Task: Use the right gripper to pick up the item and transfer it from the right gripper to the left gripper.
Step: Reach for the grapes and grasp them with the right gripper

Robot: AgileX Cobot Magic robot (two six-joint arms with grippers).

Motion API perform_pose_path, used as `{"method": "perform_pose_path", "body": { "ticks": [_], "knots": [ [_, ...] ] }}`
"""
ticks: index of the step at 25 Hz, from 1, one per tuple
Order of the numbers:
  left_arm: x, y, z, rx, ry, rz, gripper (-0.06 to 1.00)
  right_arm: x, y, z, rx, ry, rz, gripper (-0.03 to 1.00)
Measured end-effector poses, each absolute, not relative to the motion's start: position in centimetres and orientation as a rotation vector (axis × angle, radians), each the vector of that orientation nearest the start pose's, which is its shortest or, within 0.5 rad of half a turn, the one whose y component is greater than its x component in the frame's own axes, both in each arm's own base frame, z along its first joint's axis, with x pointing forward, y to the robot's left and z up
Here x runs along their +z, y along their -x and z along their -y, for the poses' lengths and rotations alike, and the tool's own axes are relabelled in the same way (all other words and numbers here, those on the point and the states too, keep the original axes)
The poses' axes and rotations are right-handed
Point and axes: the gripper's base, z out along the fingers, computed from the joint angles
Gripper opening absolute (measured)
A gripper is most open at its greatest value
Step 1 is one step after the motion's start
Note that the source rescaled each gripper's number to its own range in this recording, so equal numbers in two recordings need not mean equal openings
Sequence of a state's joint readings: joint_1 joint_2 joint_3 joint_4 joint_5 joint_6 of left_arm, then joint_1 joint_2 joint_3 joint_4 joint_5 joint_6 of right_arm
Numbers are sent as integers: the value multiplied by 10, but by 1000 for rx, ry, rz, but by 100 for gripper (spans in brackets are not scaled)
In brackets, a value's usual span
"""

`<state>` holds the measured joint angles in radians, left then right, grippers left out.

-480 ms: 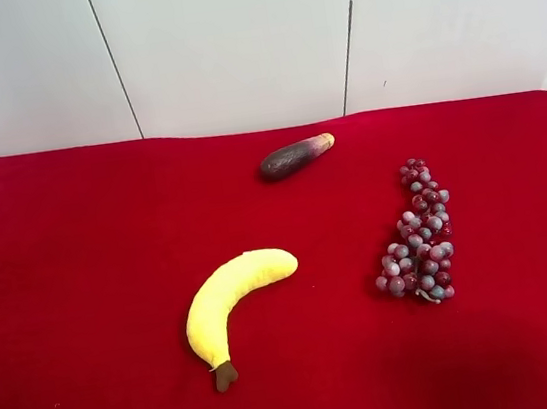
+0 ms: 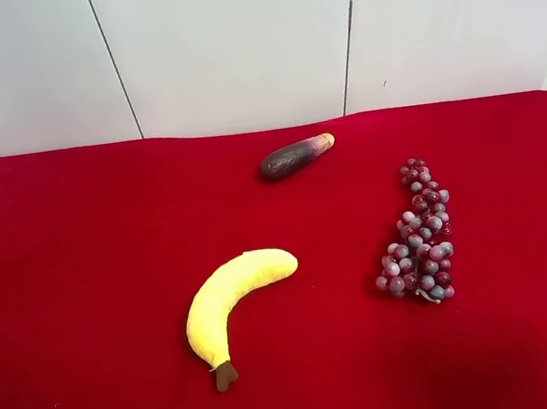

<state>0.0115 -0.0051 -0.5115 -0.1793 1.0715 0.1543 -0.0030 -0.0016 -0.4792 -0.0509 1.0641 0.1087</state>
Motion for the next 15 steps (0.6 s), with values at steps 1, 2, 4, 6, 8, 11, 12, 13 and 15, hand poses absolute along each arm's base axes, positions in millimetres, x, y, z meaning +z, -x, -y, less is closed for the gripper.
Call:
{"method": "perform_pose_path", "body": {
  "ticks": [1,2,4,6,8,11,12,13,15],
  "knots": [
    [281,8,14,-110,-156,-2021,100,271,3,4,4,-117,-2062,100],
    [281,8,14,-110,-156,-2021,100,271,3,4,4,-117,-2062,100],
    [281,8,14,-110,-156,-2021,100,271,3,4,5,-118,-2062,100],
    [281,8,14,-110,-156,-2021,100,271,3,4,11,-127,-2062,100],
    [281,8,14,-110,-156,-2021,100,271,3,4,15,-134,-2062,100],
    [281,8,14,-110,-156,-2021,100,271,1,3,25,-136,-2072,100],
    [281,8,14,-110,-156,-2021,100,271,-1,3,35,-137,-2090,100],
    [281,8,14,-110,-156,-2021,100,272,-4,2,47,-138,-2110,100],
    [281,8,14,-110,-156,-2021,100,276,-13,0,72,-139,-2140,100]
  ]
}}
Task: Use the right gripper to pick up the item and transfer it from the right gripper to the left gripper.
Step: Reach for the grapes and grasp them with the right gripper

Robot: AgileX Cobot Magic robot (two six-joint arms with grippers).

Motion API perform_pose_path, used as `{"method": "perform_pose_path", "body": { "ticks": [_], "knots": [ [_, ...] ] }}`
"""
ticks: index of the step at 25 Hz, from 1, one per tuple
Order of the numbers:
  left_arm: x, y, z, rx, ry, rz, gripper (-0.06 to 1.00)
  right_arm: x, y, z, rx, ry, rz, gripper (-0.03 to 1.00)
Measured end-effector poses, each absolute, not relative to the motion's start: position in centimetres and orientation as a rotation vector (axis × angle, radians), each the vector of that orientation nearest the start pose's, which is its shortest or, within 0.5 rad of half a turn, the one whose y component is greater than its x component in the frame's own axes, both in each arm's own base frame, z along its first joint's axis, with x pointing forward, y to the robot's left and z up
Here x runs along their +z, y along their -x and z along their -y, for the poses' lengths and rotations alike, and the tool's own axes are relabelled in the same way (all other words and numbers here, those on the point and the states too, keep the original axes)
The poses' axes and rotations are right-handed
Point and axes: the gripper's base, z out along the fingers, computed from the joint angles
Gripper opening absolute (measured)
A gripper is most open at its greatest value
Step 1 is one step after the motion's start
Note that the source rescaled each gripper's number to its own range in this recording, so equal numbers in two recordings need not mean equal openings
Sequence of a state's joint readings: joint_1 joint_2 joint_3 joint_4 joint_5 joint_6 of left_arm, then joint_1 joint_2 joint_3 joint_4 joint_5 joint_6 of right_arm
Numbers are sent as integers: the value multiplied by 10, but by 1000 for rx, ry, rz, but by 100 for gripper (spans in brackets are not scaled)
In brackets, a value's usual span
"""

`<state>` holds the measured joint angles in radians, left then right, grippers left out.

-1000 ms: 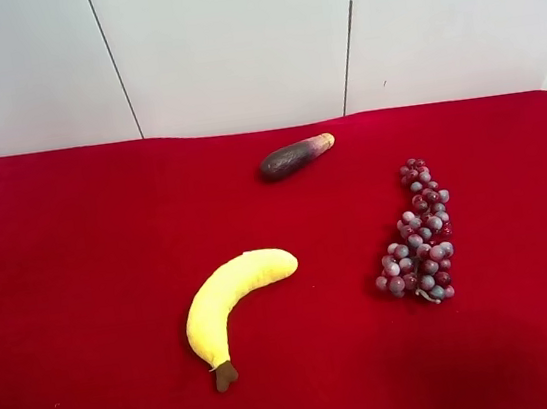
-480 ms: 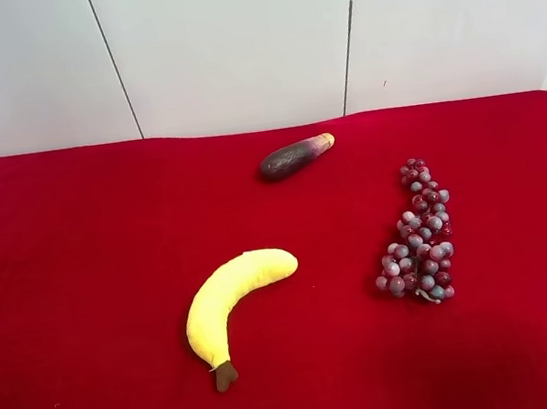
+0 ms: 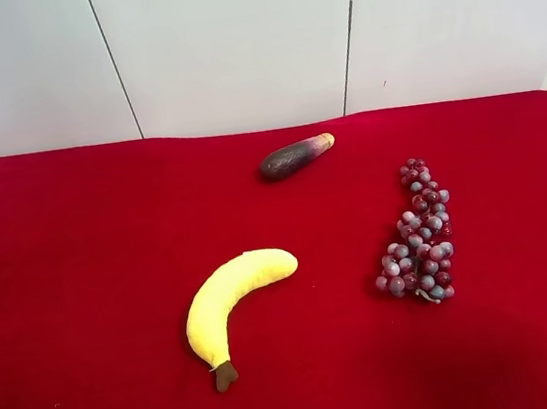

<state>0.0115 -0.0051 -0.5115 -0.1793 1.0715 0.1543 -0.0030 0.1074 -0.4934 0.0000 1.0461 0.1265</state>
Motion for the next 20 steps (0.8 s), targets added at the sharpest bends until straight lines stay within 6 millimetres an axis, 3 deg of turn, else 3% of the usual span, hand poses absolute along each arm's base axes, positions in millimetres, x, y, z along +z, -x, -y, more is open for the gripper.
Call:
{"method": "perform_pose_path", "body": {
  "ticks": [5,10,13,20],
  "knots": [
    [281,8,14,-110,-156,-2021,100,300,-40,-2,95,-135,-2157,100],
    [281,8,14,-110,-156,-2021,100,310,-80,-2,93,-142,-2269,100],
    [281,8,14,-110,-156,-2021,100,305,-107,-2,89,-149,-2333,100],
    [281,8,14,-110,-156,-2021,100,273,-170,-7,167,-181,-2476,100]
  ]
}}
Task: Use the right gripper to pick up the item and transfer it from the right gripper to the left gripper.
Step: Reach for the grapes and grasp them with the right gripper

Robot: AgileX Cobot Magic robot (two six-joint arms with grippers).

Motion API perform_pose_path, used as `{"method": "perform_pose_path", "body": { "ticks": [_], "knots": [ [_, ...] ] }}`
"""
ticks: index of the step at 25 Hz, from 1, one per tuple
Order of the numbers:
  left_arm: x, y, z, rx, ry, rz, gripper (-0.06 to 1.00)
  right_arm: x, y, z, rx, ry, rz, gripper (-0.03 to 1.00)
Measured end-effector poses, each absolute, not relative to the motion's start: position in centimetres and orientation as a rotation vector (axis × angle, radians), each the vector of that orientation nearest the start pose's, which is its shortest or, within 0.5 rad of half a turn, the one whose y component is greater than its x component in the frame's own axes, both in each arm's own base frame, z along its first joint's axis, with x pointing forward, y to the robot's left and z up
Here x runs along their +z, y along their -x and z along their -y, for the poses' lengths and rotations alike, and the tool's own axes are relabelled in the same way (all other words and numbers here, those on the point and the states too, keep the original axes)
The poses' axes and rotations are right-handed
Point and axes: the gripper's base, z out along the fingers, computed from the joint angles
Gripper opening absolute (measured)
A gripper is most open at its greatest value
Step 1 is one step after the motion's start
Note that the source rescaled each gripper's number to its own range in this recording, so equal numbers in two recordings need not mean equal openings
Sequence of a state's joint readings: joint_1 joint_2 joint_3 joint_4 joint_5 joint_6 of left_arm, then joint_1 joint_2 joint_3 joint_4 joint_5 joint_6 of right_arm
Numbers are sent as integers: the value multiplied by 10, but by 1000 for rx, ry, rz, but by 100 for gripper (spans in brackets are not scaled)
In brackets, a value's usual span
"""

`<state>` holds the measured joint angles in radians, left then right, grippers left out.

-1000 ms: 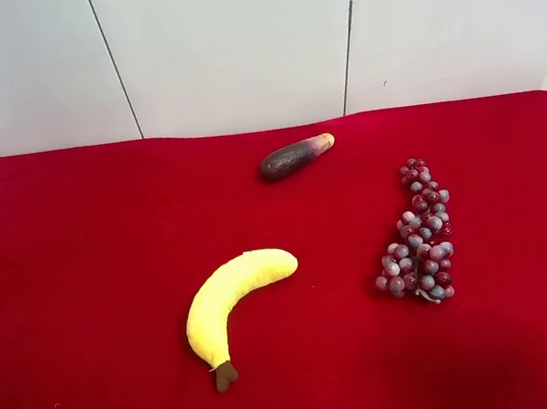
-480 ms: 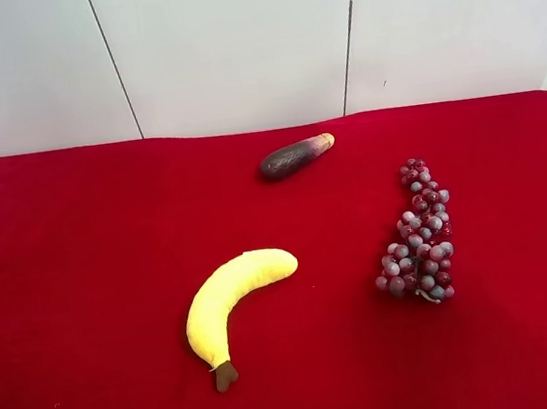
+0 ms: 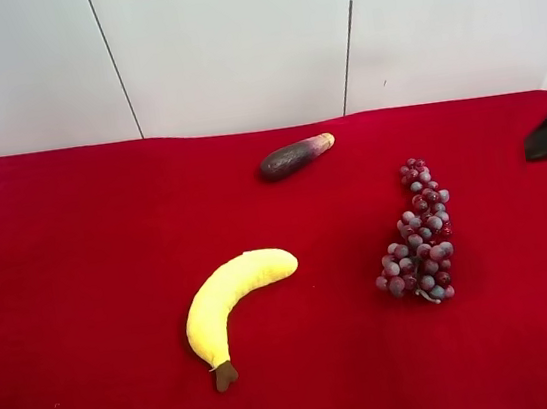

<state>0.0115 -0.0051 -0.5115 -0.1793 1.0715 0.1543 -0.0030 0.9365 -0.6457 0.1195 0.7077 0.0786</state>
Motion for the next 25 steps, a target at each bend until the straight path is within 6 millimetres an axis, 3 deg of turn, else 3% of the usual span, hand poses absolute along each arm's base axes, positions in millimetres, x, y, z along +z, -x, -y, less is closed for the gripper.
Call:
{"method": "perform_pose_path", "body": {
  "ticks": [5,10,17,25],
  "knots": [
    [281,8,14,-110,-156,-2021,100,245,-206,-22,289,-140,-2527,100],
    [281,8,14,-110,-156,-2021,100,213,-229,-54,339,-27,-2582,100],
    [281,8,14,-110,-156,-2021,100,172,-236,-96,379,86,-2703,100],
    [281,8,14,-110,-156,-2021,100,150,-233,-111,380,134,-2807,100]
  ]
}}
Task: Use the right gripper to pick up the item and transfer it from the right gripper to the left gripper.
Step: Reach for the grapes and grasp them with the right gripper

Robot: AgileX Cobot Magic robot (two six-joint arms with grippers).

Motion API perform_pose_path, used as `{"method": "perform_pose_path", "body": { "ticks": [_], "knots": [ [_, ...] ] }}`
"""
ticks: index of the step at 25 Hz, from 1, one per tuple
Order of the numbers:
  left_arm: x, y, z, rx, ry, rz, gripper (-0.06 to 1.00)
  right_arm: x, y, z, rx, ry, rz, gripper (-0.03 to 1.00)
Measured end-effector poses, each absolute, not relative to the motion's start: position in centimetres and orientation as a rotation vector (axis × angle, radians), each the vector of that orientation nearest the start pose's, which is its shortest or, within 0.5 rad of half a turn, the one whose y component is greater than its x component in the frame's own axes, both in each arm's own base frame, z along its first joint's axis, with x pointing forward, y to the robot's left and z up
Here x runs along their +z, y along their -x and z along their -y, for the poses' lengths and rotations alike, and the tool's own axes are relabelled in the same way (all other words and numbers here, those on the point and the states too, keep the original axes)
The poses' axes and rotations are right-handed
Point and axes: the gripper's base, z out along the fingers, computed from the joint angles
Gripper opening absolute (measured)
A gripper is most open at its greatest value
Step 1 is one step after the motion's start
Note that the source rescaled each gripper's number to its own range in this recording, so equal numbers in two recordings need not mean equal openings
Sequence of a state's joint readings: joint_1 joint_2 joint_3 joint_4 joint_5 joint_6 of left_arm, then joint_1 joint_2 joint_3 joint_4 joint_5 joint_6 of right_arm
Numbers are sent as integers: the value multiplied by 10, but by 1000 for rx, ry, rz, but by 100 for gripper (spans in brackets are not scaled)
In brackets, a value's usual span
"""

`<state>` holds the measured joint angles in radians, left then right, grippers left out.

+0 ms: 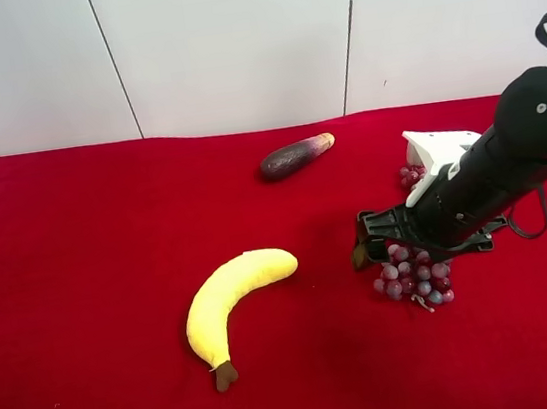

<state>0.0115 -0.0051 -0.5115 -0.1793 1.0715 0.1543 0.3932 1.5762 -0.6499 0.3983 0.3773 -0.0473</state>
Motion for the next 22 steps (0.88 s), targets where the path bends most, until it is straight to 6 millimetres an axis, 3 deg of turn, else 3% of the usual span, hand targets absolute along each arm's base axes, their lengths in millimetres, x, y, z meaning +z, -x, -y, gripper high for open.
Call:
{"method": "perform_pose_path", "body": {
  "ticks": [9,17,22],
  "knots": [
    [281,8,14,-110,-156,-2021,100,148,-227,-109,351,176,-2889,100],
    [281,8,14,-110,-156,-2021,100,143,-217,-95,138,184,-3029,100],
    [281,8,14,-110,-156,-2021,100,142,-218,-90,52,161,-3028,100]
  ]
}}
